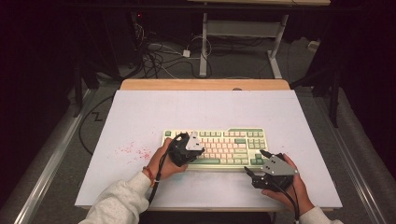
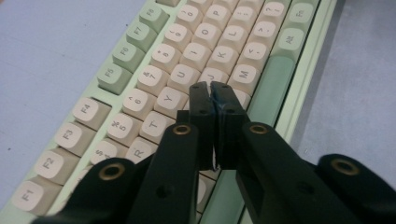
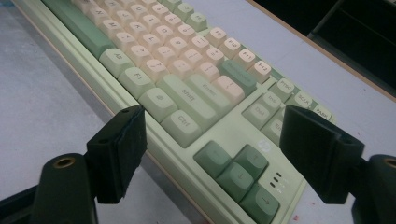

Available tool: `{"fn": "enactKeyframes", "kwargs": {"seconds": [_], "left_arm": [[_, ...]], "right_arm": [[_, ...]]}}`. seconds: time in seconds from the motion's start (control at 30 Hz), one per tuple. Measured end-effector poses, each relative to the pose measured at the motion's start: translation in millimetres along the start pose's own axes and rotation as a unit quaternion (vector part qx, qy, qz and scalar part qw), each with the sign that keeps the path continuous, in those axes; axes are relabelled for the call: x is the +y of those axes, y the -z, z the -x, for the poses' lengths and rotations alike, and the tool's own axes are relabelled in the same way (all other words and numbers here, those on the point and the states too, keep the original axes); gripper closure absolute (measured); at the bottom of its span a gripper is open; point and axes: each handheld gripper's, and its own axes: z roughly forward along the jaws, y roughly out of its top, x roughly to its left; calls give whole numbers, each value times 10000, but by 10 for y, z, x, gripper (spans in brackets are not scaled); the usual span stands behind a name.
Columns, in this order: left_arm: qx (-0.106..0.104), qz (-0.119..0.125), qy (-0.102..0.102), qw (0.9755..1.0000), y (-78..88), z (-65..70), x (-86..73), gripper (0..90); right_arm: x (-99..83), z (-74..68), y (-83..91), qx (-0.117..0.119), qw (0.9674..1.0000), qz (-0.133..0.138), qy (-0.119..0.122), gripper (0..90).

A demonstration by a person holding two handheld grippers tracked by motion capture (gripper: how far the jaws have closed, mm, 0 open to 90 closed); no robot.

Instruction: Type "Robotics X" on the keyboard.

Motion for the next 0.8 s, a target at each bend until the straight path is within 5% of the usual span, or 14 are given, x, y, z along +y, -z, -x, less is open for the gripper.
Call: {"fn": "enactKeyframes", "kwargs": {"seconds": [0.27,0.6,0.8], "left_arm": [[86,258,33,9996,100,-53,-39,709],[588,720,54,9957,312,-47,-173,296],[843,740,83,9937,426,-61,-299,205]], "right_arm": [[4,31,9,-14,10000,47,-56,237],[25,48,-30,52,9999,68,-101,231],[22,60,-57,86,9999,40,-96,229]]}}
